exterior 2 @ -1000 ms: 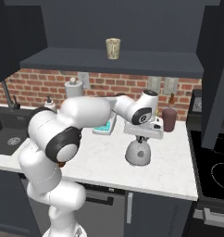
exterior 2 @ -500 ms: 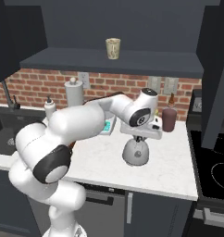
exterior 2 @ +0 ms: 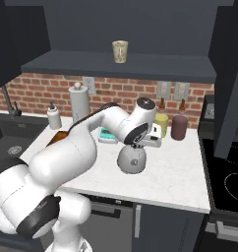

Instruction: Pick the kettle from the counter and place it on the tray. Then pick the mug from the cabinet and place it on the tray. Then close the cabinet doors.

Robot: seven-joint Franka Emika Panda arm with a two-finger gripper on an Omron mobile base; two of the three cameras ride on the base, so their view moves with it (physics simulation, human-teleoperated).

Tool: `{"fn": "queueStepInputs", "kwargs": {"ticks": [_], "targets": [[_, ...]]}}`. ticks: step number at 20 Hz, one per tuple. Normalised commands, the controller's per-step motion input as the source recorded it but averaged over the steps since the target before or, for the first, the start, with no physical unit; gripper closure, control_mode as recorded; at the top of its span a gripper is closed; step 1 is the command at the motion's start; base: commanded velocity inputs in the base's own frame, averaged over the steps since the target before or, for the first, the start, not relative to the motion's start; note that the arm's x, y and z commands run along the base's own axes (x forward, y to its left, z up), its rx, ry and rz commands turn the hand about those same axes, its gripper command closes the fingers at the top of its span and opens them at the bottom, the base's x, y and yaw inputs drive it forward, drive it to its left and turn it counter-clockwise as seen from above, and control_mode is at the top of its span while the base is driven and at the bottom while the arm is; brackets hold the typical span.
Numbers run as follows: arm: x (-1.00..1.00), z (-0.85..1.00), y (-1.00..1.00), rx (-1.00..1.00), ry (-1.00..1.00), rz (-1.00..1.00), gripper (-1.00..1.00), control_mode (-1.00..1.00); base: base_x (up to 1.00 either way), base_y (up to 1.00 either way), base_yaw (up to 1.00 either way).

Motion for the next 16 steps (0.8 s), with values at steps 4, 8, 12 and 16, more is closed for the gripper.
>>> {"fn": "queueStepInputs", "kwargs": {"ticks": [4,8,12,16], "targets": [[-0.23,0.13,0.55,0.00,-0.18,0.09,1.00,-1.00,0.00,0.00,0.00],[-0.19,0.06,0.56,0.00,-0.16,0.18,1.00,-1.00,0.00,0.00,0.00],[-0.04,0.04,0.53,-0.03,-0.07,0.30,1.00,-1.00,0.00,0.00,0.00],[0.00,0.17,0.46,-0.11,0.00,0.32,1.00,-1.00,0.00,0.00,0.00]]}}
